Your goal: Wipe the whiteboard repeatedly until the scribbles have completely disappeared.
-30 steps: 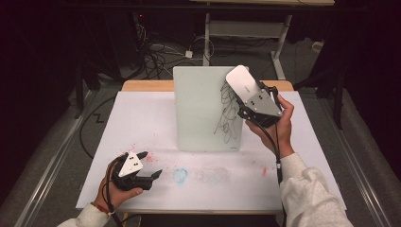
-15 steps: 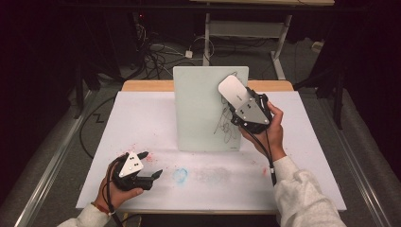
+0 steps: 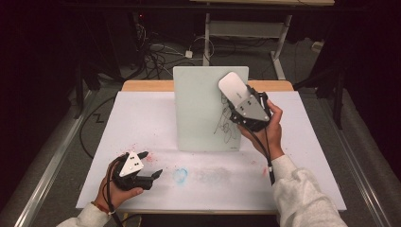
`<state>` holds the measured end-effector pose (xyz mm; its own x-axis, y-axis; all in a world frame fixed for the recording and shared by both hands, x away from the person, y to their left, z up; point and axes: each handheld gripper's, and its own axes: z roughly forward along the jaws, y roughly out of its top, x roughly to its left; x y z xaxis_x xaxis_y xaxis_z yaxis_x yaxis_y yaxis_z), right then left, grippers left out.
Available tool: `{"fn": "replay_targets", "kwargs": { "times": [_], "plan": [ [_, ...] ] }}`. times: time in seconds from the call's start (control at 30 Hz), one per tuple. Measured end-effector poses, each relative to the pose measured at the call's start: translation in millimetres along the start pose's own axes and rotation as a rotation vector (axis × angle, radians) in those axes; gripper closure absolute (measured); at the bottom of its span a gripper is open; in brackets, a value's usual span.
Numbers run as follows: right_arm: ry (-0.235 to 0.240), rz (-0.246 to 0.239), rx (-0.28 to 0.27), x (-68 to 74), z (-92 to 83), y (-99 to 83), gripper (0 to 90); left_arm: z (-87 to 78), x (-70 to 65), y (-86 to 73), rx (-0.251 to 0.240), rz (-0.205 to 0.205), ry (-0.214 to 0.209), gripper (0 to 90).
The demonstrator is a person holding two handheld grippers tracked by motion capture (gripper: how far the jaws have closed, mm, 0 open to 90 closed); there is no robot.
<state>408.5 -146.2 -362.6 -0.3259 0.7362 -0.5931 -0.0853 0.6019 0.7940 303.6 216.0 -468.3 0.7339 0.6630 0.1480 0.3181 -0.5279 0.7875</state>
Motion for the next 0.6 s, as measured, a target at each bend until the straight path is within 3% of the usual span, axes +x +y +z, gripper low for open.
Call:
{"fn": "replay_targets", "kwargs": {
  "times": [0.1, 0.17, 0.27, 0.4, 0.5, 0.6],
  "plan": [
    [0.011, -0.024, 0.013, 7.8, -0.3, -0.1, 30.9, -0.1, -0.2, 0.2, -0.001, -0.002, -0.001, 20.4],
    [0.029, -0.009, 0.013, 3.4, -0.3, 1.5, 30.9, -0.1, -0.2, 0.2, -0.002, -0.003, -0.001, 20.4],
    [-0.026, 0.003, 0.011, -8.8, -0.4, 8.0, 30.9, 0.2, 0.1, 0.1, -0.001, -0.004, -0.001, 20.4],
    [-0.072, 0.062, 0.014, -24.4, 1.7, 13.6, 30.9, 0.4, 0.4, 0.0, -0.004, -0.007, -0.005, 20.4],
    [-0.073, 0.061, 0.019, -20.3, 2.8, 14.5, 30.9, 0.5, 0.0, 0.2, -0.004, -0.005, -0.004, 20.4],
    [-0.042, 0.024, 0.026, -3.7, 3.2, 11.6, 30.9, -0.3, 0.0, 0.5, -0.009, -0.006, -0.003, 20.4]
  ]
}}
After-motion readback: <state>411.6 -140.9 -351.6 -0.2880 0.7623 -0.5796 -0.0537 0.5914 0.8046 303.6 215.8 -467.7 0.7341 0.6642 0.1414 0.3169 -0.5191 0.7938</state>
